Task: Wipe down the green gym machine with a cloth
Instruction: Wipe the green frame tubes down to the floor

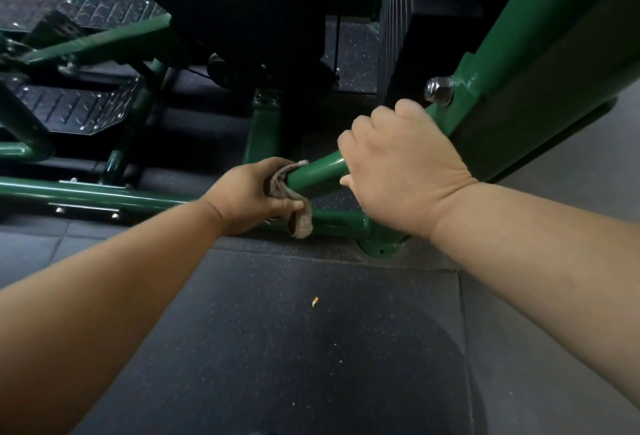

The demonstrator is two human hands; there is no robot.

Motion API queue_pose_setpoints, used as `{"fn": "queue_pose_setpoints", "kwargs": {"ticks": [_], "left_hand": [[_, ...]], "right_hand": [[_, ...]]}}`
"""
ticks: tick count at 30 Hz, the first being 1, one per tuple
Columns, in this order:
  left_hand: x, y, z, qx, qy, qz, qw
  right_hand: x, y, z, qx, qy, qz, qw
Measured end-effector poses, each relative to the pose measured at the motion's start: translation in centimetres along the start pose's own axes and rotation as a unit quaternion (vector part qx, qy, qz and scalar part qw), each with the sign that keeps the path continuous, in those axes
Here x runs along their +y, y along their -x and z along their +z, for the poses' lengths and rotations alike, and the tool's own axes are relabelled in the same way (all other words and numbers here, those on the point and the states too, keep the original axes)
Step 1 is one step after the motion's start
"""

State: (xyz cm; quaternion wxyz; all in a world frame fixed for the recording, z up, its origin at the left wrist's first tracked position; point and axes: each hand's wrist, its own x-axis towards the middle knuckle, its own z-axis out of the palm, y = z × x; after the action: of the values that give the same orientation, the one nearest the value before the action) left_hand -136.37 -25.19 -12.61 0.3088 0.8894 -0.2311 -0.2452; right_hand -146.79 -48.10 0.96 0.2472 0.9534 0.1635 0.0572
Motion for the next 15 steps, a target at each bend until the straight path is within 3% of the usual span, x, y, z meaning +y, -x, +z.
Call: {"fn": "queue_pose_setpoints", "kwargs": {"ticks": [1,3,5,7,9,11,15], "left_hand": [[-0.5,-0.5,-0.5,-0.051,0.083,-0.019,0.995],[-1.3,-1.7,-1.2,-0.156,0.266,-0.064,0.949],[-0.8,-2.7,-1.5,-0.185,0.341,-0.101,0.916],[-0.7,-4.4,-1.5,-0.145,0.288,-0.153,0.934],[-0.4,-5.8,-1.3,-0.191,0.169,-0.17,0.952],[0.3,-7.5,-0.9,-0.261,0.117,-0.218,0.933],[2.6,-8.8,0.4,-0.22,0.015,-0.282,0.934]], "right_hand": [[0.0,0.0,0.0,0.002,-0.002,-0.001,1.0],[-0.1,0.0,0.0,0.003,-0.009,-0.006,1.0],[-0.1,0.0,0.0,0.01,-0.011,-0.008,1.0],[-0.1,0.0,0.1,0.016,-0.005,-0.008,1.0],[-0.1,0.1,0.2,0.019,-0.007,-0.006,1.0],[-0.1,0.1,0.3,0.023,-0.009,-0.004,1.0],[-0.2,0.1,0.4,0.032,-0.009,-0.008,0.999]]}}
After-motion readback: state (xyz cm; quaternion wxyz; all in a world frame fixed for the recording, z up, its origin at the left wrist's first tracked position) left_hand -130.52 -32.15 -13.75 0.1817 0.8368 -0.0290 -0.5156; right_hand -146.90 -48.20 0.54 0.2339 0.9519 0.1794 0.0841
